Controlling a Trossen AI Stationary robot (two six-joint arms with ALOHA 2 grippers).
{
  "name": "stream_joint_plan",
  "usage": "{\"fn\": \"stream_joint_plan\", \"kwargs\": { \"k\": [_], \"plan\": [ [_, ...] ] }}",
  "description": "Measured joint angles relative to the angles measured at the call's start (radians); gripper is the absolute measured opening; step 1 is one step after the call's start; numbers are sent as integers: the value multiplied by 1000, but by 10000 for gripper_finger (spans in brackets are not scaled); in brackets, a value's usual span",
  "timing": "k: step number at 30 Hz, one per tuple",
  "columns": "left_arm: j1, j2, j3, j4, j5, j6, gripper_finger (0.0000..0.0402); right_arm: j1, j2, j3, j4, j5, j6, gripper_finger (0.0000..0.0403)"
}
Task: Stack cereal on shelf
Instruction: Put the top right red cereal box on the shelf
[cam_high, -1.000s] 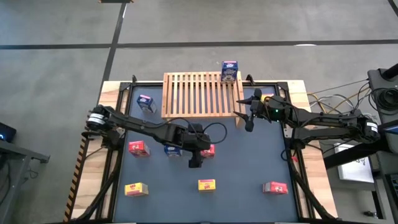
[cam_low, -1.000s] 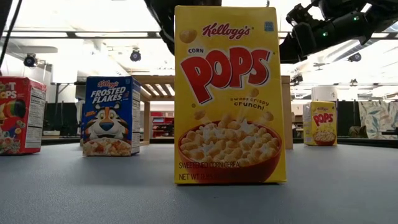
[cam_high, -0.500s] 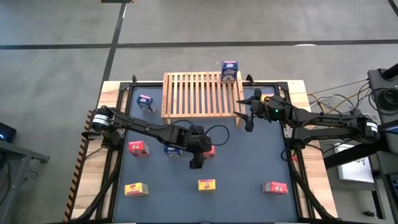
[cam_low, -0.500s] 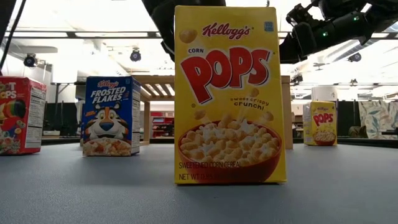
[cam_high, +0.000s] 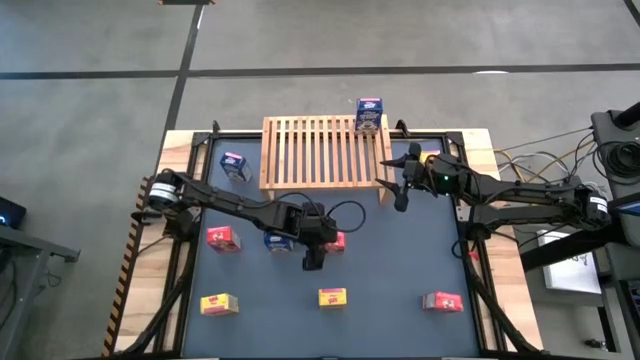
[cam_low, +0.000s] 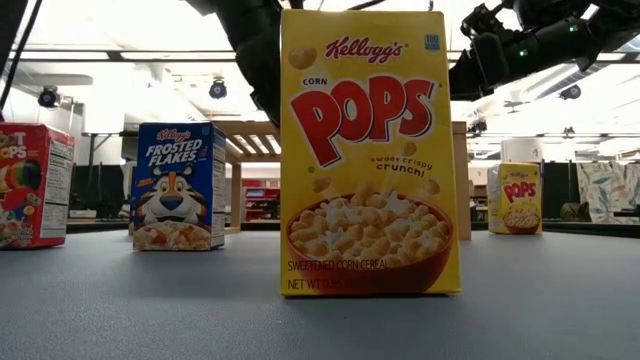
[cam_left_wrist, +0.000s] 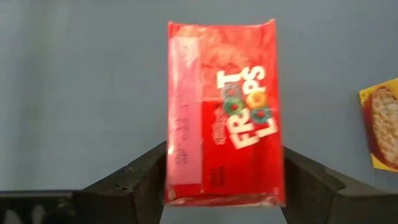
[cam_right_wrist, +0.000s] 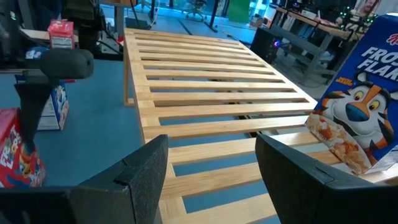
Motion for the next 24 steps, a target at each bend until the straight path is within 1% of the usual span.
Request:
{"fn": "stream_joint_plan", "kwargs": {
  "k": [14, 17, 24],
  "plan": [
    [9, 0, -3, 24, 0, 15, 143, 0, -1, 0, 10, 0, 4, 233],
    [9, -1, 2, 20, 0, 15, 137, 0, -7, 0, 10, 0, 0, 233],
    [9, -37, 24, -1, -1, 15, 141, 0, -46, 0, 7, 0, 1, 233]
  ]
}}
